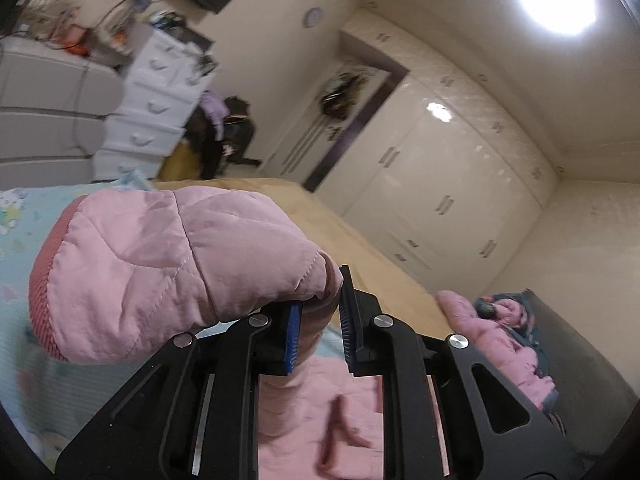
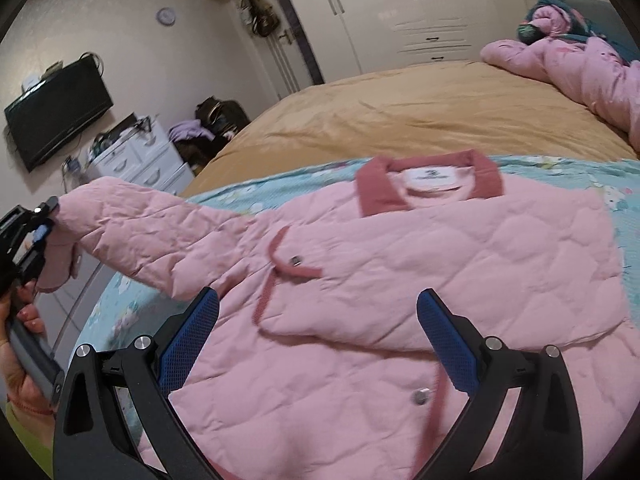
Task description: Fold large clothes
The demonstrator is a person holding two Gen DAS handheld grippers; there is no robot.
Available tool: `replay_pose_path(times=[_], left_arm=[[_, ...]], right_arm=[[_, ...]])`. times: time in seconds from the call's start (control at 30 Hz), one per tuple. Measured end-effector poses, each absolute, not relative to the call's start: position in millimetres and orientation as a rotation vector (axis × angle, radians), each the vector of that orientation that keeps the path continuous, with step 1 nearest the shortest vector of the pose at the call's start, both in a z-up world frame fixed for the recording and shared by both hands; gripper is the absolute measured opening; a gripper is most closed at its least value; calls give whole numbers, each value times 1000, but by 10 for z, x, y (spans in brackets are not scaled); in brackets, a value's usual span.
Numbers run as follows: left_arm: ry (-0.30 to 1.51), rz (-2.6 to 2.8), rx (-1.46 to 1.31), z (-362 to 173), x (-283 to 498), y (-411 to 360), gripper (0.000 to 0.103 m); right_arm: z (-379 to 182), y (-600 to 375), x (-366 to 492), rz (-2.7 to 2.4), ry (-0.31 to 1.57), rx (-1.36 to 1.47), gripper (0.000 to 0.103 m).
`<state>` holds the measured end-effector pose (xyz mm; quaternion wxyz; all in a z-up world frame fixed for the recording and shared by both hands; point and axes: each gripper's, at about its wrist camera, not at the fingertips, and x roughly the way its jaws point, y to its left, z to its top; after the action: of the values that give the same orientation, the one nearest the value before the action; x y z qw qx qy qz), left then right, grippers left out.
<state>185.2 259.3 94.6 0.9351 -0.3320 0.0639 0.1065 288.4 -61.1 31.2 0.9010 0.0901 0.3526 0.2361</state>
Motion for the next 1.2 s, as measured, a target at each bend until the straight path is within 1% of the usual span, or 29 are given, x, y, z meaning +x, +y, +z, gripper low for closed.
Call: replay_pose_path(times=[0.1,0.37,0.67,0.97,1.2], left_arm=[[123,173,-648,1008,1953,2387,10],[131,60,-580,1066,2122,1896,10],[199,-102,-493,977,2401,1303,10],[334,-260,-351,626,2748,625,10],[516,-341,-252,97,3003,78,10]], right_arm=[[260,-897,2933,442,709,224,99],[-2,-1482,3048,362,744,396,99],[-1,-1924,2978,298,709,516,99],[-54,-2350,2955,218,678,635,99],[-132,-2635,2941,155,667,703,99]])
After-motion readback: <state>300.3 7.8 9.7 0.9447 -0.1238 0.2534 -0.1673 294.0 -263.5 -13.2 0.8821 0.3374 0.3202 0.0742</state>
